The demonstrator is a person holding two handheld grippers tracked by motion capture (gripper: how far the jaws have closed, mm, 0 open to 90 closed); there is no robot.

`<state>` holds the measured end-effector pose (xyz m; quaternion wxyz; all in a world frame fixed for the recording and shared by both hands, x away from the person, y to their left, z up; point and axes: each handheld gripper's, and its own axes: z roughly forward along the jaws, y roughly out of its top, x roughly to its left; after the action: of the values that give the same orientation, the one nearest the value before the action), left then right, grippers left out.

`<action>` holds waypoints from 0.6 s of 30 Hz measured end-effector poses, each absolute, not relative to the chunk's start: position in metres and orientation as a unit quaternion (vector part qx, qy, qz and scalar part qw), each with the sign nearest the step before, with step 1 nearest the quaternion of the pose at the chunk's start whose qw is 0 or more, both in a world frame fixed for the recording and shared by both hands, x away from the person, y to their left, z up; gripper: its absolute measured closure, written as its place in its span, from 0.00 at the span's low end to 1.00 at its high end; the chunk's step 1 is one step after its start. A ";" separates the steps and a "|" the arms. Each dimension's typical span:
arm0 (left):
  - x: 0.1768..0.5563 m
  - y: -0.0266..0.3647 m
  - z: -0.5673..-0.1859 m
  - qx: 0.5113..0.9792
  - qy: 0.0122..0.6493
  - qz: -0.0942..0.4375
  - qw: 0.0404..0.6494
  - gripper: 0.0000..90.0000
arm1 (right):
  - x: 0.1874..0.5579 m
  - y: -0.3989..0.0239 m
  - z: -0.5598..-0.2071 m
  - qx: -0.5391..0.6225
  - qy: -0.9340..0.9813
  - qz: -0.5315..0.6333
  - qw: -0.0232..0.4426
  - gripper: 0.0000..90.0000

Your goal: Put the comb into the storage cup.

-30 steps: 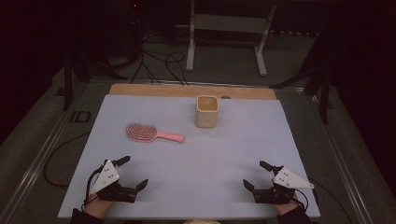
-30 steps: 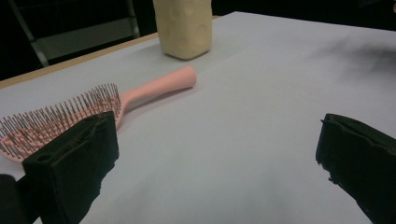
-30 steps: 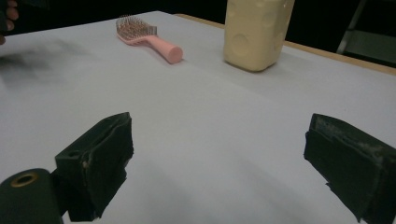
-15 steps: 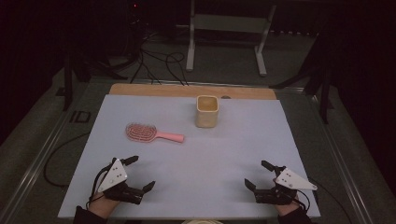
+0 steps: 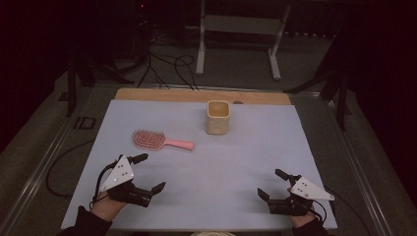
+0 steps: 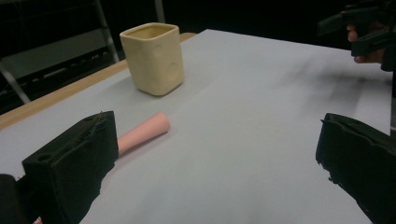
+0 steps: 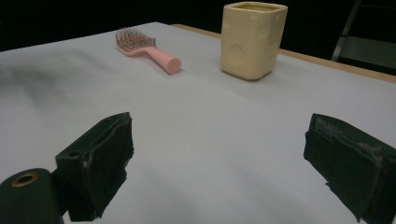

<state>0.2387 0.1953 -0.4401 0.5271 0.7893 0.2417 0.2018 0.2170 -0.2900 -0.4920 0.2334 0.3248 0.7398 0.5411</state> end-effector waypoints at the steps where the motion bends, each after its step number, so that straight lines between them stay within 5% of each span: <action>1: 0.240 0.194 -0.438 0.788 0.243 0.199 0.529 0.00 | 0.217 -0.290 -0.492 0.324 0.740 0.542 0.234 0.09; 18: 0.273 0.177 -0.415 0.792 0.249 0.166 0.533 0.00 | 0.217 -0.290 -0.492 0.326 0.738 0.544 0.232 0.09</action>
<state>0.2733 0.1775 -0.4154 0.5328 0.7915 0.2489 0.1663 0.2170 -0.2901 -0.4923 0.2317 0.3259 0.7380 0.5436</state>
